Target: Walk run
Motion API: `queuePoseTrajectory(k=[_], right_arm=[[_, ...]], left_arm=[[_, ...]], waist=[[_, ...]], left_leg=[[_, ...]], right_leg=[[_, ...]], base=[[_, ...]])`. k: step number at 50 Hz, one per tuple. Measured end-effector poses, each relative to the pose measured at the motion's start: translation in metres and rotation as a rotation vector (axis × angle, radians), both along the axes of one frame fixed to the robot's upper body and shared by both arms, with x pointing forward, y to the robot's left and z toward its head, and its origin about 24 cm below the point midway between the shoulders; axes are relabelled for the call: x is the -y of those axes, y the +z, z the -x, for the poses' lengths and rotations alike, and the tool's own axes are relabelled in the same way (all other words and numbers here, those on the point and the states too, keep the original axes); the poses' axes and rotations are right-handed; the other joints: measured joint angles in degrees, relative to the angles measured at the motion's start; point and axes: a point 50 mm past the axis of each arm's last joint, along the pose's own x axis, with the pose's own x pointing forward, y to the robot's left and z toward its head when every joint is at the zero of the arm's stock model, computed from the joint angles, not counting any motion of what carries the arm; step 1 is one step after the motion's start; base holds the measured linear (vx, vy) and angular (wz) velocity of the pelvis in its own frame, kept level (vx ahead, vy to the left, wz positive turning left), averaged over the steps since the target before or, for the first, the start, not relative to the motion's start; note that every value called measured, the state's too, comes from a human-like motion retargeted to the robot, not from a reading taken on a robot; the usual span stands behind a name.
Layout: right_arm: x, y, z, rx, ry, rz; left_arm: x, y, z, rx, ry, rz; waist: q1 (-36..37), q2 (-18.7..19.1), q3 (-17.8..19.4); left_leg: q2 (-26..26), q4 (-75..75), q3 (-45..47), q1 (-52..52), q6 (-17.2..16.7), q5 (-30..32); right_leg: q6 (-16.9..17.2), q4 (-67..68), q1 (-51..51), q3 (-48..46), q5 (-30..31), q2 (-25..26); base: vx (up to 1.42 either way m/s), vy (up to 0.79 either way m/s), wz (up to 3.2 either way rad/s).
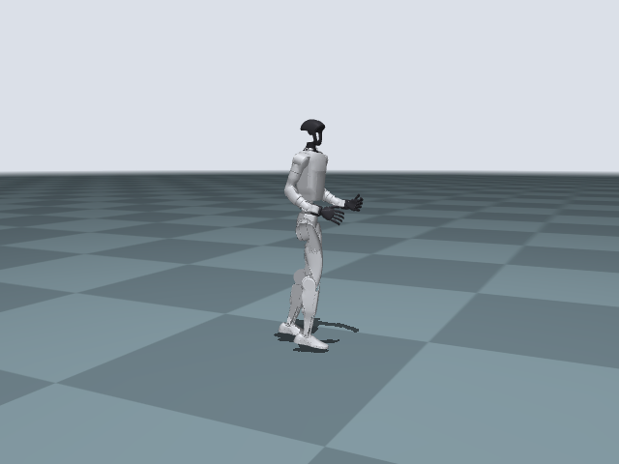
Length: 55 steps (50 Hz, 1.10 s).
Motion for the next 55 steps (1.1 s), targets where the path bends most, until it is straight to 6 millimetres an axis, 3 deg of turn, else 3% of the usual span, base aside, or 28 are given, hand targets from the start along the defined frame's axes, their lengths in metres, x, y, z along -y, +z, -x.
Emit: queuePoseTrajectory(k=[3,5,8,10,12,13,15,17,18,20,22,28,30,34,40,43,45,48,50,52,53,55], right_arm=[[-0.006,0.002,-0.005,0.011,0.005,-0.012],[-0.009,0.005,-0.010,0.030,0.021,-0.011],[-0.008,0.008,-0.018,0.041,0.070,0.006],[-0.005,0.010,-0.025,0.048,0.103,0.024],[-0.005,0.009,-0.026,0.047,0.141,0.040],[-0.005,0.008,-0.025,0.043,0.161,0.048],[-0.002,0.005,-0.023,0.025,0.172,0.048],[-0.005,0.004,-0.022,0.009,0.199,0.035],[-0.009,0.005,-0.023,0.010,0.221,0.028],[-0.016,0.006,-0.027,0.018,0.258,0.023],[-0.018,0.010,-0.038,0.030,0.298,0.053],[-0.009,0.032,-0.072,0.128,0.336,0.182],[-0.001,0.040,-0.080,0.170,0.290,0.196],[0.012,0.048,-0.089,0.206,0.212,0.188],[0.017,0.056,-0.095,0.251,0.144,0.178],[0.009,0.050,-0.091,0.235,0.148,0.154],[0.002,0.042,-0.085,0.203,0.152,0.126],[-0.006,0.023,-0.066,0.127,0.160,0.086],[-0.014,0.011,-0.051,0.071,0.172,0.057],[-0.012,0.002,-0.039,0.025,0.157,0.048],[-0.009,-0.001,-0.035,0.009,0.139,0.044],[0.000,-0.007,-0.027,-0.021,0.088,0.045]], left_arm=[[0.000,-0.001,0.002,-0.001,-0.001,-0.012],[0.002,-0.004,0.006,-0.014,0.005,-0.010],[0.003,-0.014,0.017,-0.066,0.032,0.012],[0.007,-0.021,0.027,-0.110,0.046,0.037],[0.006,-0.027,0.040,-0.145,0.048,0.038],[0.007,-0.030,0.046,-0.160,0.040,0.034],[0.013,-0.035,0.051,-0.185,0.007,0.018],[0.020,-0.034,0.047,-0.186,-0.002,-0.010],[0.019,-0.032,0.044,-0.174,0.007,-0.026],[0.015,-0.027,0.039,-0.142,0.018,-0.048],[0.011,-0.023,0.036,-0.120,0.017,-0.055],[0.002,-0.023,0.036,-0.133,0.102,-0.040],[0.000,-0.023,0.037,-0.138,0.122,-0.037],[-0.004,-0.026,0.042,-0.160,0.166,-0.030],[-0.008,-0.033,0.054,-0.212,0.276,-0.007],[-0.013,-0.038,0.064,-0.248,0.327,0.003],[-0.017,-0.042,0.071,-0.278,0.349,-0.003],[-0.023,-0.047,0.077,-0.315,0.376,-0.008],[-0.027,-0.047,0.076,-0.323,0.395,-0.004],[-0.025,-0.045,0.070,-0.304,0.374,0.005],[-0.024,-0.042,0.065,-0.284,0.355,0.006],[-0.019,-0.037,0.050,-0.245,0.318,0.016]], waist=[[-0.03,-1.67,1.05],[-0.04,-2.64,2.02],[0.68,-3.10,3.84],[-0.67,-3.24,3.27],[-2.76,-1.35,1.67],[-2.89,-0.51,0.99],[-0.64,0.55,-0.18],[-0.42,-0.22,-0.81],[-1.10,-0.89,-1.03],[-0.44,-2.91,-1.23],[1.65,-4.31,-0.98],[10.48,-5.81,-0.08],[12.43,-5.91,-0.19],[15.29,-5.54,0.45],[16.84,-7.19,1.80],[18.40,-10.29,1.92],[19.41,-11.81,1.73],[18.28,-11.59,-0.11],[15.92,-9.36,-0.67],[12.01,-7.26,-0.09],[10.70,-4.78,-0.24],[8.99,-1.41,-0.03]], left_leg=[[-2.23,0.78,-4.07,2.70,0.00,-0.42],[-3.30,1.44,-6.11,4.65,0.00,-0.52],[-2.12,3.56,-6.48,9.45,0.00,-1.97],[-4.78,4.95,-6.96,8.97,0.00,2.08],[-5.48,8.74,-8.49,8.26,0.00,7.42],[-6.69,11.78,-8.36,7.39,0.00,11.97],[-7.46,19.35,-5.50,3.10,-5.25,23.62],[-0.91,26.95,6.22,-2.04,-14.66,29.67],[2.96,30.43,12.77,-3.91,-17.25,31.78],[7.61,36.84,23.12,-7.23,-13.14,32.47],[7.05,40.99,25.11,-11.79,-10.30,25.27],[2.82,32.58,23.32,-23.50,-12.13,17.13],[5.16,26.13,26.31,-25.74,-8.96,12.69],[8.14,9.54,35.03,-27.16,-6.37,9.85],[4.14,-3.13,38.46,-27.29,-3.63,5.76],[3.74,-1.67,40.24,-24.62,-0.39,3.90],[3.73,-0.97,40.76,-22.12,0.00,4.35],[4.80,1.61,37.32,-20.72,0.00,0.73],[6.78,3.91,34.13,-18.92,0.00,-2.57],[5.33,4.18,28.15,-15.12,0.00,-5.17],[6.22,3.09,24.63,-14.04,0.00,-5.27],[6.57,2.04,19.48,-12.39,0.00,-5.90]], right_leg=[[1.30,-6.83,-2.41,9.09,-1.47,1.44],[7.25,-10.14,-3.03,14.15,-2.42,2.43],[9.51,-11.62,0.37,13.09,-2.37,6.60],[7.86,-10.19,-0.06,16.19,5.97,2.59],[2.76,-8.13,0.44,12.01,2.27,0.90],[1.95,-6.32,0.51,8.12,-0.14,-0.57],[1.03,-3.72,1.59,12.12,-4.11,-0.48],[0.33,-3.06,2.69,5.78,-6.28,-3.81],[-0.20,-3.14,3.34,1.74,-6.89,-5.40],[-1.05,-3.43,5.37,-3.22,-8.26,-7.54],[-1.16,-3.91,7.23,-6.26,-9.23,-8.55],[-1.05,-6.85,13.12,-15.28,-12.26,-6.77],[-0.28,-7.71,15.25,-19.40,-13.86,-6.01],[1.16,-8.97,19.44,-26.20,-16.48,-3.11],[3.34,-9.42,24.50,-32.35,-16.28,-0.90],[5.26,-7.87,26.27,-31.91,-11.72,-2.63],[6.79,-6.18,27.70,-31.11,-5.80,-2.98],[6.38,0.27,27.29,-29.65,11.47,-4.03],[2.27,8.01,25.55,-29.42,22.68,-3.83],[-0.15,22.74,20.60,-26.87,23.24,-2.85],[1.03,22.86,18.18,-22.58,22.50,2.15],[4.13,27.71,12.08,-14.48,15.56,7.99]], base=[[0.50,-0.06,1.83],[0.56,-0.14,1.51],[0.78,-0.24,1.14],[0.44,0.44,2.02],[0.63,0.29,2.51],[0.66,0.16,2.30],[0.56,0.03,2.21],[0.44,-0.12,2.82],[0.53,-0.20,2.88],[0.40,-0.17,2.36],[0.24,-0.07,1.69],[0.36,-0.10,1.15],[0.46,-0.15,1.50],[0.43,-0.14,1.37],[0.57,-0.15,0.93],[0.95,-0.19,0.00],[1.31,-0.20,-0.04],[1.17,-0.10,0.44],[1.20,-0.03,1.02],[1.11,-0.02,2.10],[1.12,-0.01,2.11],[0.85,-0.02,1.69]])
